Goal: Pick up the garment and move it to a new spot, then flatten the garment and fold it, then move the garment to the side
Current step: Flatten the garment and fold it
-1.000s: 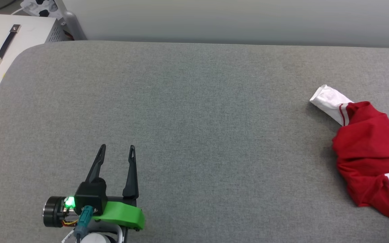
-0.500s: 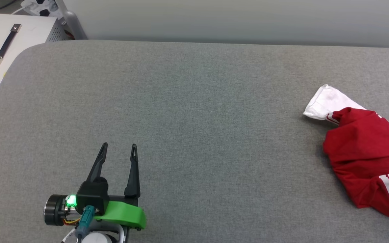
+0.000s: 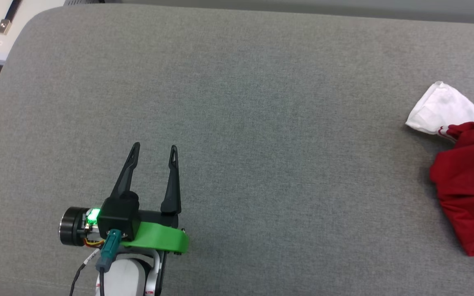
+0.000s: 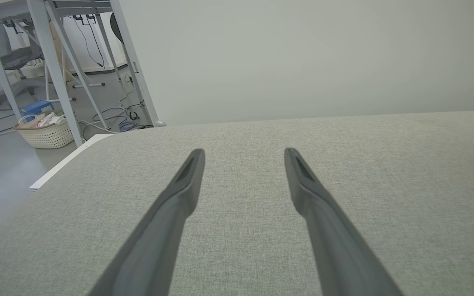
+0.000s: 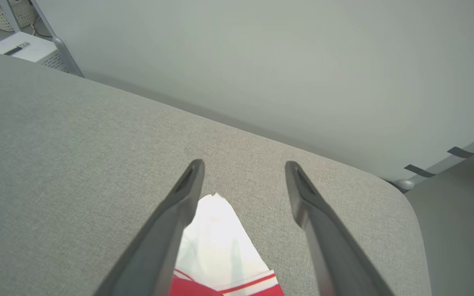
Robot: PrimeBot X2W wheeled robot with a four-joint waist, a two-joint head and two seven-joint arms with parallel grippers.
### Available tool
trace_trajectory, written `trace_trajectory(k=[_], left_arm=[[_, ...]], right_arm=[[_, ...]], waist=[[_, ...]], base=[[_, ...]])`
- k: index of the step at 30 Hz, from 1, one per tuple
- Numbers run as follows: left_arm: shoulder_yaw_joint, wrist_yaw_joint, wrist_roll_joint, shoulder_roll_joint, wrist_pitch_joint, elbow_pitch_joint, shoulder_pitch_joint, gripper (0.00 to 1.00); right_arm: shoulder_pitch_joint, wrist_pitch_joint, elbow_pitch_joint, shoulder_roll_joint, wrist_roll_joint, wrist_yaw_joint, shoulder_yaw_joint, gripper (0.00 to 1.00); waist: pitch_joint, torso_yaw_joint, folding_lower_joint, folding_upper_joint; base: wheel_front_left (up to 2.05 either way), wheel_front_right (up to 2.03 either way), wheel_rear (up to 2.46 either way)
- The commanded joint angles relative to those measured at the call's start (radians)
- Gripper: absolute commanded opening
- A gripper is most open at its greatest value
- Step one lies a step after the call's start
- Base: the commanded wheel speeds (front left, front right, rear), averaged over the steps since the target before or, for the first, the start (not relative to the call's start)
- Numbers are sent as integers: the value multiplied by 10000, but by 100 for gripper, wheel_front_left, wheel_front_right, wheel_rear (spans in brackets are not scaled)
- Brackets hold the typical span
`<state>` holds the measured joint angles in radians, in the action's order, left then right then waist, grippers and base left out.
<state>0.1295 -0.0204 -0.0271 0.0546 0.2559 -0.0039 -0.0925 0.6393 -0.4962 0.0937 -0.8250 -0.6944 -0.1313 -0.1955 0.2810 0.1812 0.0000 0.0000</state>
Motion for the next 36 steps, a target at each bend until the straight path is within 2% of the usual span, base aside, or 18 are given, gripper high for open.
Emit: trace_trajectory(k=[1,4,10,14,18,27,28,29,36], left_arm=[[53,-69,-75,-42,59,-49,-216,100],[211,-145,-169,-42,59,-149,-422,100],[465,-291,-325,-43,59,-414,-823,100],[622,-382,-406,-43,59,-569,-1062,100],[753,-468,-500,-43,59,-651,-1260,100],[781,-570,-580,-43,59,-627,-1388,100],[768,-575,-576,-43,59,-619,-1388,100],[750,-580,-572,-43,59,-607,-1379,100],[552,-522,-446,-43,59,-469,-1160,100]], right_arm=[[389,-538,231,-44,-134,6,-290,100],[1150,-2272,1014,-108,-467,6,-973,100],[2370,-4043,2002,37,-517,6,-1810,100],[2890,-4380,2633,182,-255,6,-2165,100],[3078,-4277,3185,242,102,6,-2603,100],[2871,-4462,4120,279,-126,6,-3467,100],[2884,-4428,4142,255,-132,6,-3515,93],[2905,-4326,4139,238,-161,6,-3558,0],[3197,-2669,3759,226,-330,6,-3702,0]], waist=[[612,376,0,0],[992,525,0,0],[1704,753,0,0],[2131,882,0,0],[2466,980,0,0],[2615,1074,0,0],[2585,1074,0,0],[2535,1067,0,0],[1848,863,0,0]], base=[[0,0,0],[0,0,0],[0,0,0],[0,0,0],[0,0,0],[0,0,0],[0,0,0],[0,0,0],[0,0,0]])
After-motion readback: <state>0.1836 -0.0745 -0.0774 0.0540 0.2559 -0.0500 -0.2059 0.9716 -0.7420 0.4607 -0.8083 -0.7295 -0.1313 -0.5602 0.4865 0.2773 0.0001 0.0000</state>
